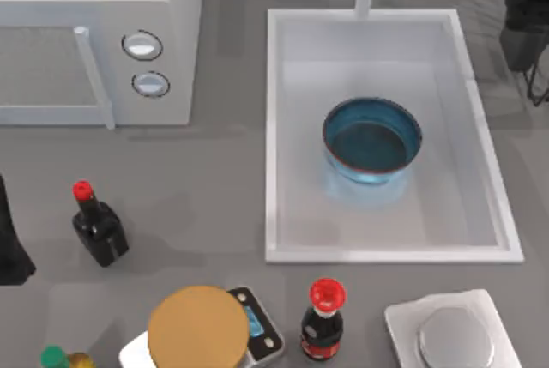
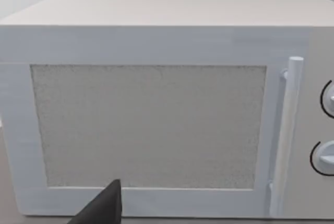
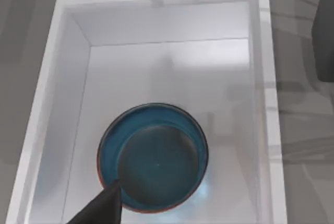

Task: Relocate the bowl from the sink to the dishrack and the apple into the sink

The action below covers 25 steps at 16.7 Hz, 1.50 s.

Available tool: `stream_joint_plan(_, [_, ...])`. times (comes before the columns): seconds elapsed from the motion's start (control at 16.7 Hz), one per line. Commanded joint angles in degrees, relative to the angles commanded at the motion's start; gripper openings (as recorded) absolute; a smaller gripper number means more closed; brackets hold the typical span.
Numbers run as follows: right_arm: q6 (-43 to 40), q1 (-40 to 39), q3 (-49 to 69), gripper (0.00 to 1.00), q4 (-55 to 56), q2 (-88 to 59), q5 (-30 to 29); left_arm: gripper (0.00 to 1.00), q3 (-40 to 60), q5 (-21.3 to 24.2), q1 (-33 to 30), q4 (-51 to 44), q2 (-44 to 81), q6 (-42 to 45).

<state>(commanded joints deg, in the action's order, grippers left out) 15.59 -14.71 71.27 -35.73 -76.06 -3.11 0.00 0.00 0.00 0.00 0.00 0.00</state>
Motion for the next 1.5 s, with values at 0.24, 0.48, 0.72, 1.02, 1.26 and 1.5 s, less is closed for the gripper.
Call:
stream_joint_plan(0.24, [5.04,-4.88,23.67,1.0,-11.84,-24.98,-1.12,1.0,0.0,0.0,0.0,0.0,0.0,0.0])
stream_joint_plan(0.48, [9.55,-9.35,45.18,1.0,-22.47,-47.54,-2.09,1.0,0.0,0.0,0.0,0.0,0.0,0.0])
stream_joint_plan(0.72, [13.01,-12.82,62.12,1.0,-30.63,-65.16,-2.83,1.0,0.0,0.0,0.0,0.0,0.0,0.0])
stream_joint_plan(1.02, [15.14,-15.06,73.27,1.0,-35.85,-76.76,-3.31,1.0,0.0,0.0,0.0,0.0,0.0,0.0])
stream_joint_plan(1.26, [15.25,-15.19,73.9,1.0,-36.15,-77.42,-3.34,1.0,0.0,0.0,0.0,0.0,0.0,0.0])
stream_joint_plan(1.5, [15.08,-14.89,73.68,1.0,-35.19,-78.21,-3.29,1.0,0.0,0.0,0.0,0.0,0.0,0.0])
